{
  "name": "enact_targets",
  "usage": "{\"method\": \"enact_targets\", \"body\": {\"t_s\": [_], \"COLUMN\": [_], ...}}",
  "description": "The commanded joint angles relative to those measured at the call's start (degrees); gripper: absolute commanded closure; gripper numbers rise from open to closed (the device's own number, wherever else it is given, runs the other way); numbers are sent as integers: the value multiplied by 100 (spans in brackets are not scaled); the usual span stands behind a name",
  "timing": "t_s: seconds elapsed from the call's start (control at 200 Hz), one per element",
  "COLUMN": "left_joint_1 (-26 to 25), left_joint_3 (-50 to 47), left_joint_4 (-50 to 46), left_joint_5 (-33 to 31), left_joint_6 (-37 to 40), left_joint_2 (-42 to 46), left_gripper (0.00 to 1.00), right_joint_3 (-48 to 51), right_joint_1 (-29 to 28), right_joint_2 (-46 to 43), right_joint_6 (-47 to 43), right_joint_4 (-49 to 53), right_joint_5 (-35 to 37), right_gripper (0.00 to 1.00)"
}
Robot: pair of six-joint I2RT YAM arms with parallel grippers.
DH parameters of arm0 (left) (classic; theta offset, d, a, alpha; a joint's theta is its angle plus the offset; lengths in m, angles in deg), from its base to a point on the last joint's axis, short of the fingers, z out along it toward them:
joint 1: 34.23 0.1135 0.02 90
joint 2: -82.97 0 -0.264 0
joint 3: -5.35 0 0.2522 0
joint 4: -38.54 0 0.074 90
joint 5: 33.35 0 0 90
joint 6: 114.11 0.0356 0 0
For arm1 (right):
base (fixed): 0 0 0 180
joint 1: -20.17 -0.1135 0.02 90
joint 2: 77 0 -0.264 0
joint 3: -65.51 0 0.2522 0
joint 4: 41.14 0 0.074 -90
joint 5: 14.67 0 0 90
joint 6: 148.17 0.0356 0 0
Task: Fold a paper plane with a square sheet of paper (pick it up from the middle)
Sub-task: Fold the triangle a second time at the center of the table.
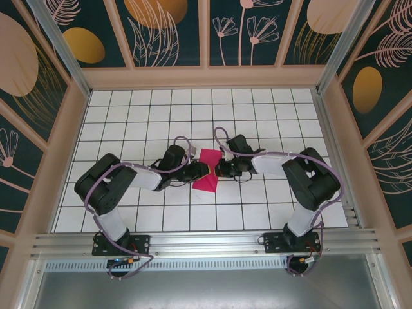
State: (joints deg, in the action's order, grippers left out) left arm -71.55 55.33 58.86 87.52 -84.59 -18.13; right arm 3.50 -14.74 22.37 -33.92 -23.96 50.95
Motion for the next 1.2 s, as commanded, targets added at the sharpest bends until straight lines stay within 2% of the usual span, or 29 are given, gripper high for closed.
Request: {"method": "enact_targets", "body": {"t_s": [0.0, 1.196], "left_joint_1": [-30, -36], "left_joint_3": [151, 534], "left_joint_4": [99, -398], "left_joint_5": [98, 69], "left_joint_6": [68, 292], "left_joint_2": [-82, -410], "left_gripper": [74, 75], "right_joint_3": [-165, -306], "right_joint_1": [40, 95], "right_joint_2": [82, 214], "right_joint_6": [-131, -219], "right_joint_4": [102, 144], "right_joint_5": [178, 307], "right_gripper": [99, 97]}}
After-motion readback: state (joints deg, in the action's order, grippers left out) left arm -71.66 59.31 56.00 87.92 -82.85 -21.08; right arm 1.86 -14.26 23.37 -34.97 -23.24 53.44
